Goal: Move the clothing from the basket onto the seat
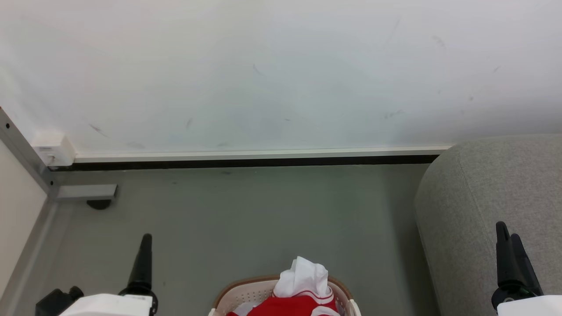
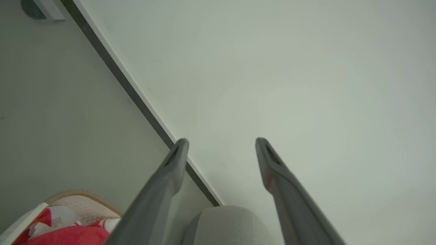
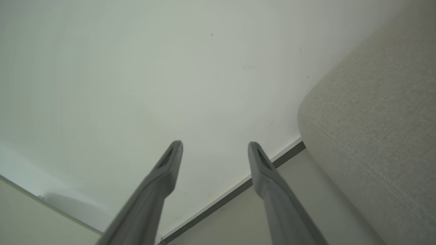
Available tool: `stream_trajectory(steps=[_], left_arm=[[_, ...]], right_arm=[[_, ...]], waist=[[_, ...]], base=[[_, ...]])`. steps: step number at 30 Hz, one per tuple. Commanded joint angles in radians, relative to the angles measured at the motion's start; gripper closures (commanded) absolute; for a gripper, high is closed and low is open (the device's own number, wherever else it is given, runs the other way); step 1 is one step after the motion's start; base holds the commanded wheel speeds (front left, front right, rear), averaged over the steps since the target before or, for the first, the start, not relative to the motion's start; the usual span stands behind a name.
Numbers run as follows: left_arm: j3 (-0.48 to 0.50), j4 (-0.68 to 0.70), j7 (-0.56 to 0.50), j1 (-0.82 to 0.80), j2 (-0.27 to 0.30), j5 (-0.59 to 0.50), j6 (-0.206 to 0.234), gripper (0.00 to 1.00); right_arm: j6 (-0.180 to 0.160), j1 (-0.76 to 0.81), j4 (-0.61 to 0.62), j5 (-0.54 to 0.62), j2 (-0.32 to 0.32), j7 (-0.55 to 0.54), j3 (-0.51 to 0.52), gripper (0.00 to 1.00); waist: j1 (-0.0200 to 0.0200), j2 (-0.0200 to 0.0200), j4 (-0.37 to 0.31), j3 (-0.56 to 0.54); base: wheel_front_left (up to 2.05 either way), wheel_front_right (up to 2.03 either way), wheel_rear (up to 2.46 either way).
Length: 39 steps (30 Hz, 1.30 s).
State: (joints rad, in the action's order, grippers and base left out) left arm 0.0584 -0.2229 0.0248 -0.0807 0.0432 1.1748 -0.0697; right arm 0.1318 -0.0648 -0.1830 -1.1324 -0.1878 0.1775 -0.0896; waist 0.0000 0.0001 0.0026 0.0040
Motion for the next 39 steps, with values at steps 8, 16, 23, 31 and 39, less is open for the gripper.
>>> stream_trajectory(steps=[8, 16, 23, 31, 39], left_arm=[[-0.007, 0.028, 0.037, 0.002, 0.007, -0.187, 0.002, 0.0], [-0.012, 0.032, 0.063, 0.012, 0.008, -0.335, 0.004, 0.0], [-0.013, 0.028, 0.086, 0.017, 0.008, -0.431, 0.003, 0.0], [-0.016, 0.025, 0.108, 0.021, 0.008, -0.539, 0.001, 0.0], [-0.018, 0.025, 0.131, 0.027, 0.009, -0.636, 0.0, 0.0]], right_arm=[[-0.001, -0.002, 0.009, 0.206, 0.014, 0.017, 0.047, 0.0], [-0.001, 0.0, 0.0, 0.342, 0.03, 0.026, 0.072, 0.0], [-0.001, 0.005, -0.006, 0.45, 0.044, 0.033, 0.09, 0.0], [-0.001, 0.009, -0.014, 0.564, 0.057, 0.041, 0.105, 0.0], [-0.001, 0.011, -0.019, 0.661, 0.071, 0.048, 0.117, 0.0]], waist=[[0.0, -0.0001, -0.001, 0.0], [0.0, -0.0001, -0.005, -0.001], [0.0, -0.0001, -0.007, -0.001], [0.0, -0.0001, -0.009, 0.0], [0.0, -0.0001, -0.009, 0.0]], base=[[0.0, 0.0, 0.0], [0.0, 0.0, 0.0], [0.0, 0.0, 0.0], [0.0, 0.0, 0.0], [0.0, 0.0, 0.0]])
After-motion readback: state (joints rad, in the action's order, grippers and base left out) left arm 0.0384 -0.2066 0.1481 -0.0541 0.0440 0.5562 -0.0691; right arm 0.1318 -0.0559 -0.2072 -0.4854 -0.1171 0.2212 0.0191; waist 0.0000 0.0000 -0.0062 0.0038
